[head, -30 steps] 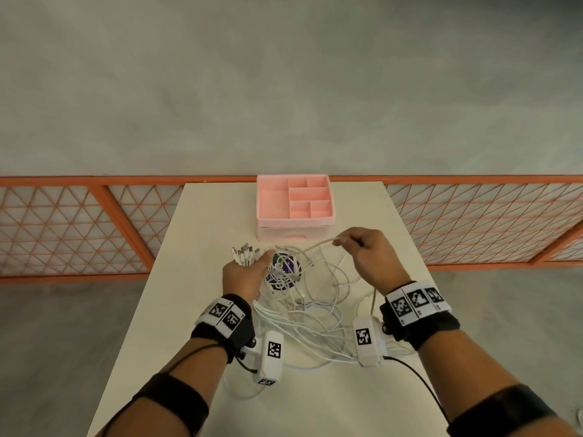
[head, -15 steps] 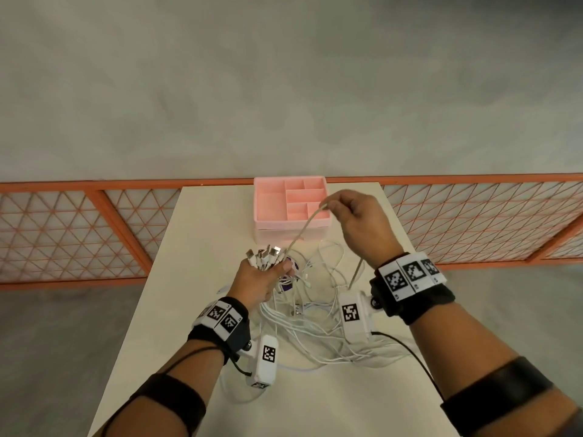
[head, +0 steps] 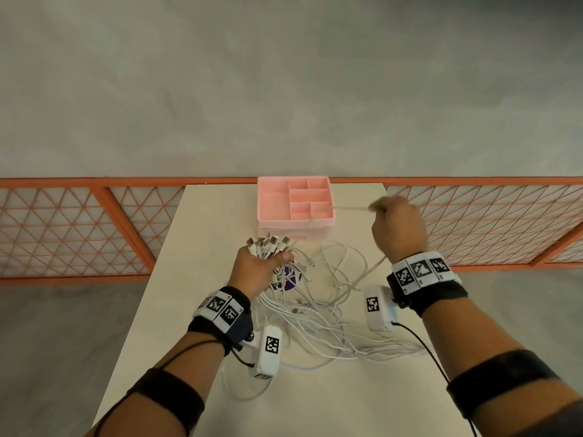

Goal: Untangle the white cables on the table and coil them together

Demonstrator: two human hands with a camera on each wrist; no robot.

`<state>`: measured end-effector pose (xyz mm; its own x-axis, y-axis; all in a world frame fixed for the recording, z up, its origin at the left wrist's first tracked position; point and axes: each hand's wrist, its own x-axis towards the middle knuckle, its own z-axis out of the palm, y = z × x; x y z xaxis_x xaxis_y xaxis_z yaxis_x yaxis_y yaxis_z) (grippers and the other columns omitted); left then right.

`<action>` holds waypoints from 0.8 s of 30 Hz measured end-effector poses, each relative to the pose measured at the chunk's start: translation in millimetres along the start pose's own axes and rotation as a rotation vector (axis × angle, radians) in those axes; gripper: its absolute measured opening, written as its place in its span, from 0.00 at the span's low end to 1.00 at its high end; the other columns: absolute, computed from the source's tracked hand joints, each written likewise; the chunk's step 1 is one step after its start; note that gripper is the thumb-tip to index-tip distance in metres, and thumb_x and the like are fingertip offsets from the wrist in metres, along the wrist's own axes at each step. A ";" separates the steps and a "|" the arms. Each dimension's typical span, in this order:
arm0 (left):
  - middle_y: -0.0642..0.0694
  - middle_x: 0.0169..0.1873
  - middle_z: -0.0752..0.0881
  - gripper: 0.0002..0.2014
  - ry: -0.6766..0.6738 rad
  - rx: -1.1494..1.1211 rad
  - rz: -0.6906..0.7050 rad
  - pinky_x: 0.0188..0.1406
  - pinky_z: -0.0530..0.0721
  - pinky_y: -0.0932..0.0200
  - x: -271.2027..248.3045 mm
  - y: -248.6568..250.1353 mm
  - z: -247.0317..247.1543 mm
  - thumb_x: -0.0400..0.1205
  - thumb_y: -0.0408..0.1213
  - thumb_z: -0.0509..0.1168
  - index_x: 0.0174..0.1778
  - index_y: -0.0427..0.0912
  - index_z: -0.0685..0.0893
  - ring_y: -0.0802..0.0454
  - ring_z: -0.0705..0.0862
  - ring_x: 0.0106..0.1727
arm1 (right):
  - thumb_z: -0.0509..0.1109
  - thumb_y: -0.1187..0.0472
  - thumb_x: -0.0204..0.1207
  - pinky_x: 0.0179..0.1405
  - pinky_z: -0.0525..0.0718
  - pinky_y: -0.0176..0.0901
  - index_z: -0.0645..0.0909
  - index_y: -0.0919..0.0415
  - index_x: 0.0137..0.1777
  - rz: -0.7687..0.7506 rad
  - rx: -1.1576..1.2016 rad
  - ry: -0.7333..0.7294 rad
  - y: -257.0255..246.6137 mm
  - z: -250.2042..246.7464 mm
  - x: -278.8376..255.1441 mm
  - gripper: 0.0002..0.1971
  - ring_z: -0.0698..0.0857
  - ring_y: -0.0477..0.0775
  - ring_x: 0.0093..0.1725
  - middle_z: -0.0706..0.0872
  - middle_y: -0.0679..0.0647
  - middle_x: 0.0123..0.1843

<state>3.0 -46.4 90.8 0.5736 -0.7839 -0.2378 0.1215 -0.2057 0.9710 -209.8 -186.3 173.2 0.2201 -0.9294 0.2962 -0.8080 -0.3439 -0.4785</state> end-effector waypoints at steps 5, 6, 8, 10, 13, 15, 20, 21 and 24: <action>0.50 0.33 0.79 0.26 -0.033 0.015 -0.010 0.20 0.70 0.62 2.8 9.6 14.4 0.69 0.41 0.84 0.54 0.43 0.75 0.57 0.73 0.26 | 0.65 0.62 0.79 0.75 0.71 0.68 0.72 0.56 0.77 -0.386 -0.336 -0.267 -21.9 24.8 -35.0 0.25 0.71 0.63 0.77 0.74 0.57 0.77; 0.51 0.30 0.79 0.23 -0.039 0.024 -0.010 0.18 0.69 0.64 3.2 10.1 17.2 0.70 0.40 0.83 0.51 0.43 0.76 0.58 0.73 0.24 | 0.64 0.59 0.81 0.76 0.70 0.69 0.74 0.56 0.75 -0.485 -0.294 -0.308 -29.7 32.1 -42.2 0.21 0.73 0.61 0.75 0.77 0.56 0.75; 0.53 0.24 0.79 0.19 -0.050 0.044 -0.005 0.16 0.68 0.66 2.6 10.4 19.3 0.71 0.38 0.83 0.46 0.43 0.78 0.62 0.72 0.18 | 0.59 0.55 0.85 0.67 0.77 0.60 0.80 0.59 0.60 -0.515 -0.238 -0.449 -43.2 42.1 -50.8 0.12 0.83 0.61 0.62 0.85 0.57 0.60; 0.52 0.26 0.81 0.23 -0.077 0.031 -0.005 0.15 0.68 0.67 0.1 7.3 18.0 0.68 0.41 0.84 0.52 0.36 0.82 0.64 0.71 0.16 | 0.59 0.57 0.87 0.47 0.79 0.51 0.81 0.64 0.48 -0.395 -0.096 -0.573 -48.9 43.4 -50.3 0.13 0.85 0.62 0.48 0.86 0.59 0.46; 0.59 0.15 0.80 0.13 -0.072 0.050 -0.011 0.14 0.69 0.71 -8.3 8.9 13.7 0.74 0.31 0.80 0.43 0.38 0.81 0.65 0.74 0.14 | 0.61 0.58 0.86 0.40 0.78 0.50 0.84 0.67 0.45 -0.404 0.139 -0.590 -53.2 36.4 -46.7 0.15 0.83 0.59 0.40 0.87 0.59 0.39; 0.62 0.13 0.79 0.14 -0.066 0.053 0.016 0.15 0.70 0.73 -13.2 9.0 13.9 0.75 0.27 0.78 0.37 0.44 0.78 0.65 0.76 0.15 | 0.63 0.61 0.84 0.37 0.78 0.45 0.85 0.67 0.43 -0.431 0.221 -0.567 -60.0 30.6 -46.3 0.14 0.83 0.52 0.36 0.87 0.54 0.36; 0.51 0.33 0.92 0.10 0.002 0.060 0.038 0.48 0.89 0.52 -3.6 -4.2 6.5 0.70 0.31 0.82 0.40 0.44 0.88 0.52 0.92 0.39 | 0.66 0.63 0.83 0.28 0.70 0.26 0.85 0.63 0.38 -0.347 0.421 -0.430 -74.7 14.5 -44.2 0.12 0.78 0.34 0.26 0.78 0.37 0.21; 0.49 0.37 0.93 0.12 0.008 0.057 0.044 0.53 0.89 0.49 -4.6 -2.3 6.7 0.69 0.34 0.83 0.43 0.43 0.89 0.50 0.92 0.42 | 0.66 0.64 0.82 0.27 0.69 0.26 0.85 0.63 0.37 -0.337 0.454 -0.405 -75.1 12.3 -44.7 0.12 0.78 0.35 0.26 0.77 0.37 0.20; 0.44 0.43 0.94 0.19 -0.019 0.035 0.065 0.58 0.89 0.42 -3.1 4.4 8.2 0.64 0.40 0.85 0.48 0.38 0.90 0.46 0.93 0.48 | 0.67 0.66 0.80 0.26 0.67 0.27 0.85 0.65 0.35 -0.263 0.558 -0.305 -72.4 8.3 -43.8 0.12 0.76 0.39 0.23 0.76 0.40 0.20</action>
<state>-4.9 -49.7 95.7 0.5641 -0.8068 -0.1755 0.0566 -0.1742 0.9831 -156.3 -121.7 188.1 0.5805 -0.7736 0.2542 -0.3225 -0.5050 -0.8006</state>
